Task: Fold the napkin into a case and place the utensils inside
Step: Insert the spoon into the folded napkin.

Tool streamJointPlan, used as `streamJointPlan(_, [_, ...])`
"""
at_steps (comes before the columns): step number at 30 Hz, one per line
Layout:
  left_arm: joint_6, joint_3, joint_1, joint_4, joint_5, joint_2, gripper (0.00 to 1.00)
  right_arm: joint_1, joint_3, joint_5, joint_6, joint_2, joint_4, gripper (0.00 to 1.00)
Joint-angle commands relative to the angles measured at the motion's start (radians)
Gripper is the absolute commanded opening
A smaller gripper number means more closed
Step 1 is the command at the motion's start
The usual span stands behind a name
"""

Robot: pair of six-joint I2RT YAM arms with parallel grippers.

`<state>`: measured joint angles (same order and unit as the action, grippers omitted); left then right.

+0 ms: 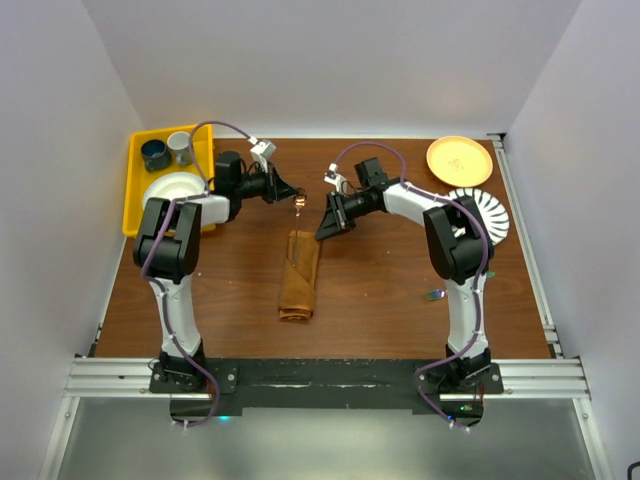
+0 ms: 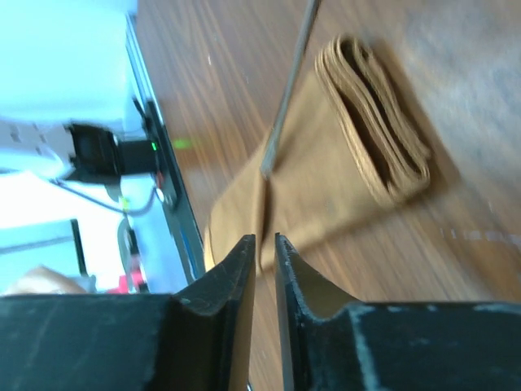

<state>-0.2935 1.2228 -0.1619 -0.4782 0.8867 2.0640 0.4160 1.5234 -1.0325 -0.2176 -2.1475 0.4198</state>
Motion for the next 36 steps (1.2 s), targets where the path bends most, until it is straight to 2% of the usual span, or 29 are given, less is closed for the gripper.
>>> streamJointPlan(1, [0.037,0.035,0.018,-0.039,0.018,0.012,0.0,0.036,-0.008,0.025,-0.223,0.015,-0.274,0.16])
streamJointPlan(7, [0.051,0.015,0.019,-0.031,0.021,0.013,0.0,0.049,-0.012,0.104,-0.235,-0.021,-0.259,0.1])
streamJointPlan(14, [0.044,0.001,0.021,-0.045,0.031,0.021,0.0,0.067,0.035,0.163,-0.166,-0.077,-0.133,0.0])
streamJointPlan(22, [0.051,0.032,0.021,0.0,0.037,0.047,0.0,0.078,0.08,0.206,-0.106,-0.126,-0.049,0.0])
streamJointPlan(28, [0.014,0.046,0.022,-0.054,0.029,0.065,0.0,0.078,0.089,0.207,-0.092,-0.133,-0.035,0.0])
streamJointPlan(36, [0.03,0.092,0.022,-0.046,0.037,0.076,0.0,0.079,0.095,0.203,-0.077,-0.143,-0.018,0.0])
